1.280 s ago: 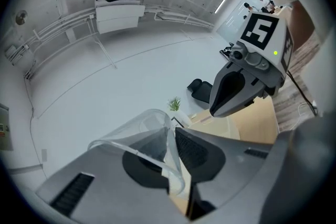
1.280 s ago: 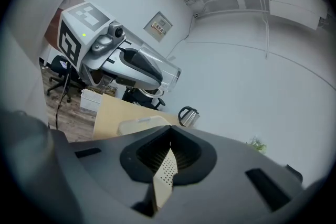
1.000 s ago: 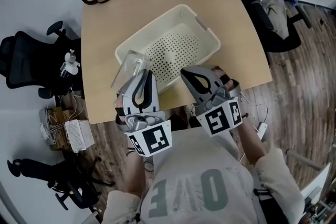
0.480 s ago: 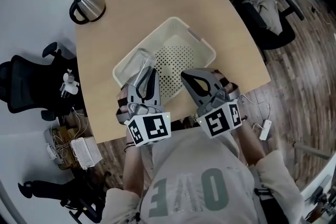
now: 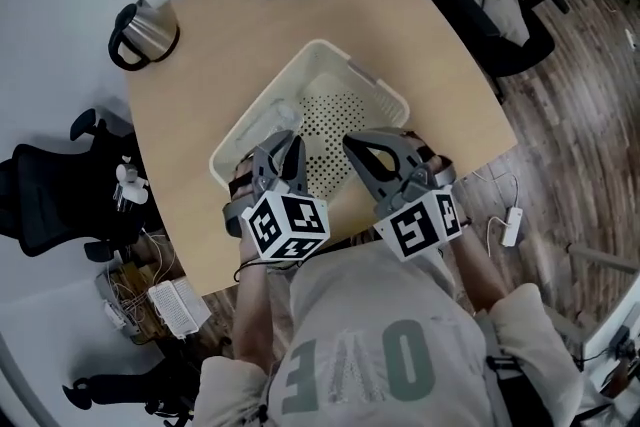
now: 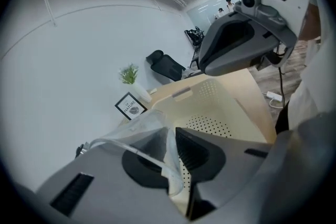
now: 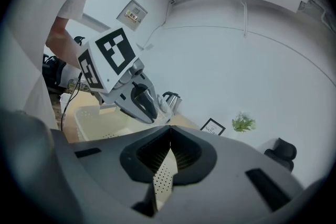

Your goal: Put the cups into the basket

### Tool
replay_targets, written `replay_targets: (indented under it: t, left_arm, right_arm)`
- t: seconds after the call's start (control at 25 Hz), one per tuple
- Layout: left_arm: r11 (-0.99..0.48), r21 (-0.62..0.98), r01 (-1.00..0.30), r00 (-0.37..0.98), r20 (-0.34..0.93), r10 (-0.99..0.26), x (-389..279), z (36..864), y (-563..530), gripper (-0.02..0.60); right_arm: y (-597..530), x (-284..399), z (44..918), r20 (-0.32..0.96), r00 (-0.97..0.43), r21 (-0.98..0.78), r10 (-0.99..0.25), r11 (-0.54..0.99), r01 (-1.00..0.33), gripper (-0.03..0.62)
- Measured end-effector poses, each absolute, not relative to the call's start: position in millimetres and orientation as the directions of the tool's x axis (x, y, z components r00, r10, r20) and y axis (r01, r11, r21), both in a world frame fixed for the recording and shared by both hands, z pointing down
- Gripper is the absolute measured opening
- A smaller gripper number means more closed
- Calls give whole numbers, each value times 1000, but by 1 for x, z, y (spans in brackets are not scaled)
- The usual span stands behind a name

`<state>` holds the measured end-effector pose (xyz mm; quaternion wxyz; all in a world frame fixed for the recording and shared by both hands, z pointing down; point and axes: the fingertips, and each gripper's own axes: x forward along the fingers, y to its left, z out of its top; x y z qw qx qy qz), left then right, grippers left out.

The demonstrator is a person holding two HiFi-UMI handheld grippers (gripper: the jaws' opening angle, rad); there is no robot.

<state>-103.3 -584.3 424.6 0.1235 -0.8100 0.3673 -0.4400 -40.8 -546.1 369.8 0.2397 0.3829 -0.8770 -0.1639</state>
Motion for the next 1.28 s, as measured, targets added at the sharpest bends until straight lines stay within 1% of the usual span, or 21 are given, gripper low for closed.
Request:
replay_targets:
  t: [0.2, 0.28, 0.44, 0.6, 0.76, 1.0, 1.08, 1.28]
  left_arm:
    - [-815, -459, -354, 339, 749, -569, -93, 464, -586, 49]
    - [-847, -438, -303, 315, 792, -522, -94, 480, -586, 49]
    - [-889, -396, -229, 267, 853, -449, -96, 508, -592, 49]
    - [-928, -347, -137, 222, 902, -370, -97, 536, -587, 49]
    - [-958, -269, -96, 182, 942, -283, -97, 560, -582, 49]
    - [-982, -189, -11, 116, 975, -189, -95, 586, -574, 54]
    - [-984, -179, 6, 102, 979, -178, -93, 589, -570, 57]
    - [-969, -246, 22, 101, 965, -243, -88, 586, -578, 74]
  right_arm:
    - [-563, -32, 379, 320, -555, 452, -768, 638, -623, -2]
    - [-570, -29, 386, 335, -539, 444, -773, 634, -634, -2]
    - [-584, -21, 382, 314, -545, 387, -778, 629, -675, -2]
    - [-589, -15, 383, 322, -509, 382, -798, 602, -701, -2]
    - [-596, -7, 391, 339, -489, 341, -804, 589, -733, -2]
    - [-602, 5, 396, 340, -463, 317, -818, 563, -763, -2]
    - [-601, 8, 401, 349, -462, 312, -815, 566, -763, -2]
    - [-602, 10, 402, 345, -455, 328, -821, 560, -761, -2]
